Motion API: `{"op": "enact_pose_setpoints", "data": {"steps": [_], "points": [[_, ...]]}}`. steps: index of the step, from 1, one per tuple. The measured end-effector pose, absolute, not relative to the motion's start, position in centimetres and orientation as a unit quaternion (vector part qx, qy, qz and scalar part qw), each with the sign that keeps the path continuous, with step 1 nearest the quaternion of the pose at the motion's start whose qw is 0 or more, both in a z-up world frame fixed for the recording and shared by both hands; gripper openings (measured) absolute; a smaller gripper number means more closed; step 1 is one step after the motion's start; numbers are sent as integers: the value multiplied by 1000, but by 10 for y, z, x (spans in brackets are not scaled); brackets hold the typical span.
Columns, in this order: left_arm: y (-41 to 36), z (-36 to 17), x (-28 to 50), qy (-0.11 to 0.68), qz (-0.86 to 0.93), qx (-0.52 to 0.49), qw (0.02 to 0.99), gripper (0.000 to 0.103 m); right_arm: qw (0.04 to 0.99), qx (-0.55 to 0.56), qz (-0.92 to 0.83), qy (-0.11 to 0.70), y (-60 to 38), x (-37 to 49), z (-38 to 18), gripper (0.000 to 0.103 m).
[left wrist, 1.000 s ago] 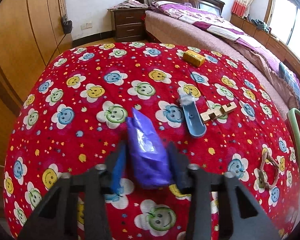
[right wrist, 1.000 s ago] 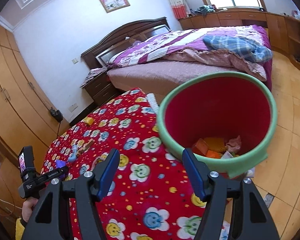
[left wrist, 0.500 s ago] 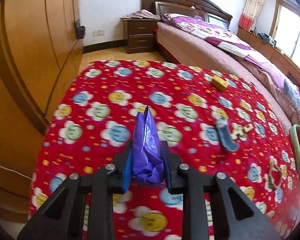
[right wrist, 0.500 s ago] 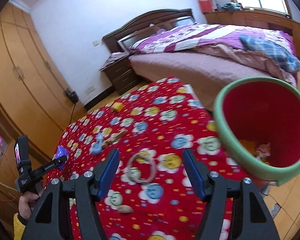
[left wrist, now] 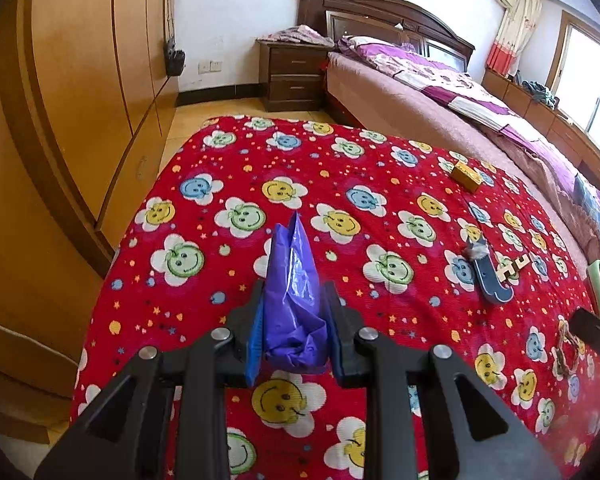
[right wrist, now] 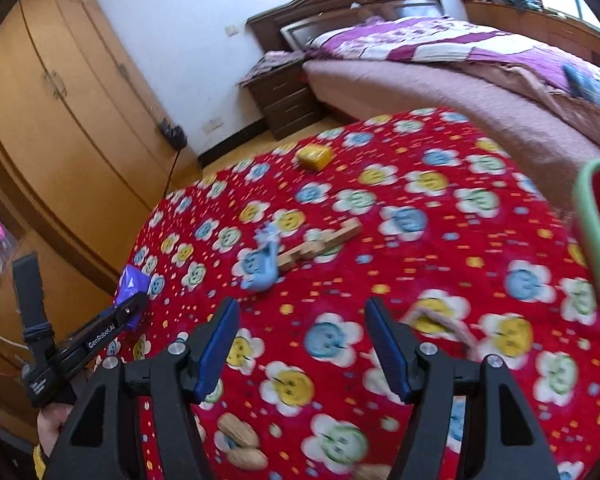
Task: Collect trash
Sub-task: 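Grasp the purple plastic bag with the left tool, then lower the right tool onto the blue toy while the left holds the purple bag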
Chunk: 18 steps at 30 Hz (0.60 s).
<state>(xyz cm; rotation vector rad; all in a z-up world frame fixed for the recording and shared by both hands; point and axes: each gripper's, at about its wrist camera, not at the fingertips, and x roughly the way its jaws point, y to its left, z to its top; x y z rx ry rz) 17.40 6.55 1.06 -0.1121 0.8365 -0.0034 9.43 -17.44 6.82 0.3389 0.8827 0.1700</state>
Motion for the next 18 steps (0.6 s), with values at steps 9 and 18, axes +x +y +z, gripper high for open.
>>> {"op": "enact_pose_setpoints", "data": {"steps": [9, 18], "points": [[69, 4, 180, 403, -8, -76, 912, 28, 869, 128, 111, 464, -129, 128, 40, 51], [72, -1, 184, 402, -18, -89, 911, 28, 876, 109, 100, 459, -114, 148, 33, 42]]}}
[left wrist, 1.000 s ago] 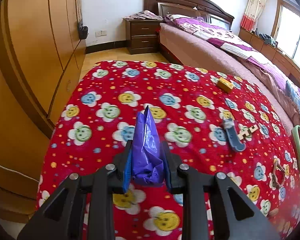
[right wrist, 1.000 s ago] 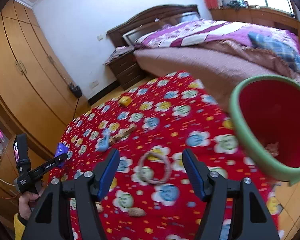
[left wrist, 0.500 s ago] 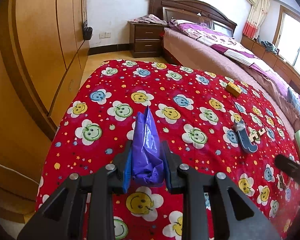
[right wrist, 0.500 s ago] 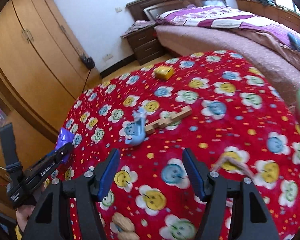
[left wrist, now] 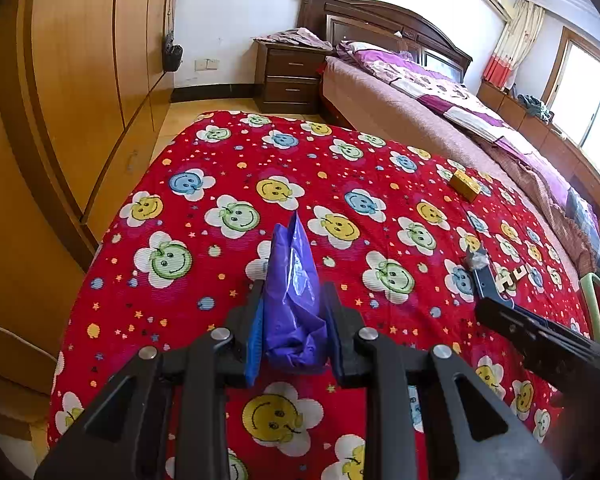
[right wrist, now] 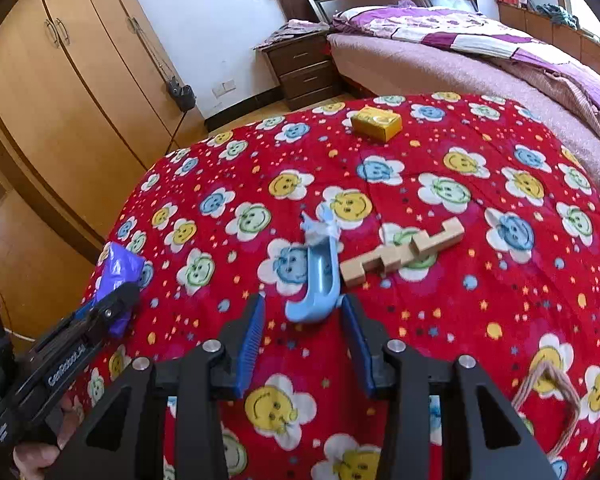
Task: Collect trash
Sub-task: 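Lower the right tool onto the blue toy while the left holds the purple bag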
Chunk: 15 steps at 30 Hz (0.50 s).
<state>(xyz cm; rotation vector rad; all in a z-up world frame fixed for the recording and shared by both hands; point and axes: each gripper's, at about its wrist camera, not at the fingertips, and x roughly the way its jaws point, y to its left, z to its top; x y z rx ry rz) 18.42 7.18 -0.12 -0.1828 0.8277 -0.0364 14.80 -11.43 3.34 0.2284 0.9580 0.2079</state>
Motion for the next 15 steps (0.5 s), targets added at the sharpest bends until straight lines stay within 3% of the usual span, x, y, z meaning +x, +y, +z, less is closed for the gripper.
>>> {"op": "enact_pose_setpoints", "data": {"steps": [5, 15], "points": [[70, -3, 185, 403, -23, -90, 911, 28, 881, 97, 92, 453, -114, 153, 31, 21], [64, 10, 173, 392, -34, -90, 915, 28, 880, 137, 124, 437, -127, 128, 46, 21]]}}
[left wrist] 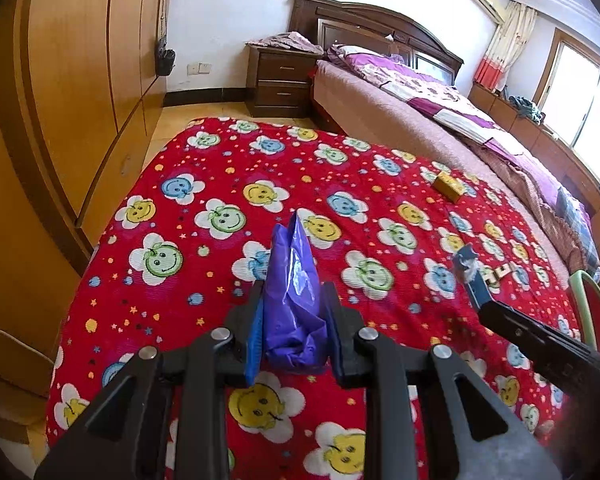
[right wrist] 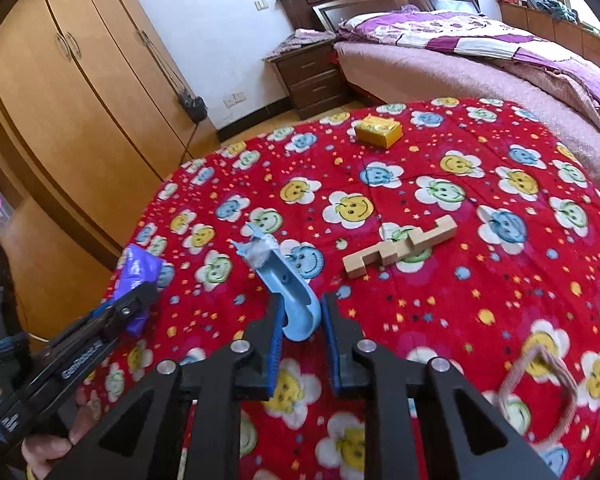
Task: Collect trash
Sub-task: 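Lower the right tool onto the blue toy while the left holds the purple bag, then carry the purple bag and blue toy over the red bucket with both tools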
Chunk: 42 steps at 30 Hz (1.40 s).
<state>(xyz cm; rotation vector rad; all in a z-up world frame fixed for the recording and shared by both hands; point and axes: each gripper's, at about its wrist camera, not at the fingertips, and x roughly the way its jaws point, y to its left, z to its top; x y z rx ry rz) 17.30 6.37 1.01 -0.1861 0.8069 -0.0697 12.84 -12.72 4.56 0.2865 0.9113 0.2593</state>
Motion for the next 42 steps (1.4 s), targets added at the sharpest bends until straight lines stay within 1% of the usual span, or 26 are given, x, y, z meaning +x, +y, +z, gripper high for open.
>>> {"op": "enact_pose_setpoints", "data": {"steps": [17, 31, 42], "points": [[22, 58, 115, 357, -99, -103, 923, 28, 902, 192, 114, 370, -192, 44, 99, 21], [-33, 91, 79, 338, -156, -80, 925, 28, 918, 231, 65, 316, -259, -15, 118, 21], [-92, 107, 59, 327, -199, -55, 922, 28, 928, 243, 3, 283, -315, -56, 125, 21]]}}
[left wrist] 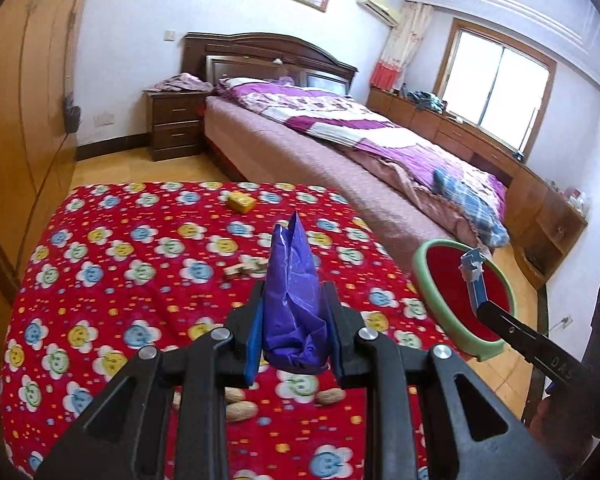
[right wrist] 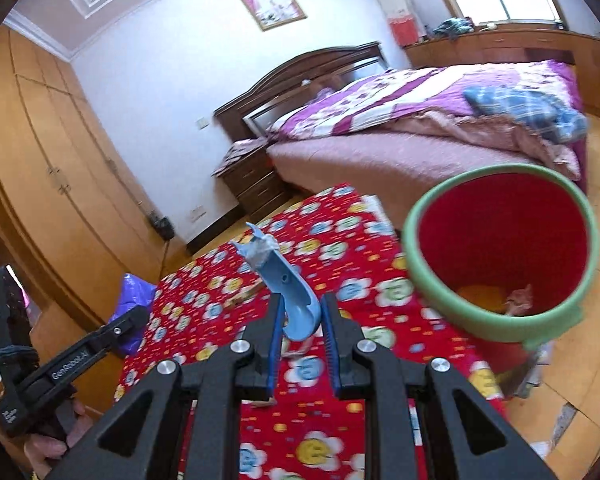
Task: Collect trash
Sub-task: 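Carry the purple bag and blue toy over the red bucket with both tools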
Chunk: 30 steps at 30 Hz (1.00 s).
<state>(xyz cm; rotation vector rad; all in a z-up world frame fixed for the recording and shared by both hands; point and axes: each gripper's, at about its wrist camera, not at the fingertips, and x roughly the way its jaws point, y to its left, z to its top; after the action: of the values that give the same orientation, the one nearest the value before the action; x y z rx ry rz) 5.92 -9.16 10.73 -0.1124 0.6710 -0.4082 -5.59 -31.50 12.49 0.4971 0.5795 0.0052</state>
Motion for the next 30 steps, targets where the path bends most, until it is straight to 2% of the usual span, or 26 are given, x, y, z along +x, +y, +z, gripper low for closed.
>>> {"op": "enact_pose_setpoints", "data": {"steps": [14, 30], "points": [[-193, 103, 65, 343, -272, 6, 899, 28, 920, 274, -104, 259, -402, -88, 104, 21], [-316, 75, 83, 362, -346, 103, 860, 28, 894, 312, -165, 275, -467, -94, 68, 21]]}}
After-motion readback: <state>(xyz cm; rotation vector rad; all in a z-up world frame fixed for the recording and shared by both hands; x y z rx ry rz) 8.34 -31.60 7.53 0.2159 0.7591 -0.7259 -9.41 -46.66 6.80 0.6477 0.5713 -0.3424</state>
